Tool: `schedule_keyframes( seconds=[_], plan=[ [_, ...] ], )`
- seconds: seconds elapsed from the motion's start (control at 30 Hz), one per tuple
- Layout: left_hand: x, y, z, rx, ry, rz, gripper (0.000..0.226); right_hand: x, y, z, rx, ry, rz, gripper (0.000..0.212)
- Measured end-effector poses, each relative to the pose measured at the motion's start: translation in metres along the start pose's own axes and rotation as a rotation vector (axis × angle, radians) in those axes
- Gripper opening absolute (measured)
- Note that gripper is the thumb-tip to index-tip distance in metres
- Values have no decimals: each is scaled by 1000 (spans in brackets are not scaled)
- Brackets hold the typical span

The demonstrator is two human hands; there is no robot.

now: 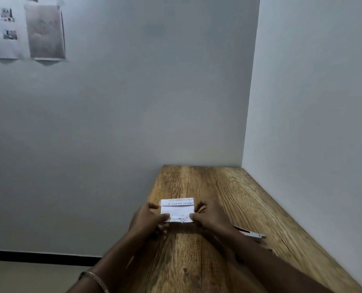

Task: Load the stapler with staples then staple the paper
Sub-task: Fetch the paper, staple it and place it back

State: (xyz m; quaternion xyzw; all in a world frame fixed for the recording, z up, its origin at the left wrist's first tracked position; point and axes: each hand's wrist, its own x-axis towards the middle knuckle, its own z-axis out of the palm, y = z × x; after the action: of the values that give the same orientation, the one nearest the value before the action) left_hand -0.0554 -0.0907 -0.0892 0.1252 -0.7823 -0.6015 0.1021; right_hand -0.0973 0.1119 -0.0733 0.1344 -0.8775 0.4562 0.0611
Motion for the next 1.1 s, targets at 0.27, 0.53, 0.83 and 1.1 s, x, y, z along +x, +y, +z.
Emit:
schedule_keyframes(
  seconds=[0.27,0.53,0.83,1.1],
  plan=[
    [3,-9,4,729,160,330,12,0,8,20,-390,-18,-192,10],
    [9,-19,4,873,158,500,17,2,13,24,-466,-9,-297,17],
    [33,-22,7,1249,-31,453,39,23,16,26,-805,-75,-498,30],
    [111,-15,11,1205,-176,339,52,86,17,41,-939,-315,-326,57]
  ],
)
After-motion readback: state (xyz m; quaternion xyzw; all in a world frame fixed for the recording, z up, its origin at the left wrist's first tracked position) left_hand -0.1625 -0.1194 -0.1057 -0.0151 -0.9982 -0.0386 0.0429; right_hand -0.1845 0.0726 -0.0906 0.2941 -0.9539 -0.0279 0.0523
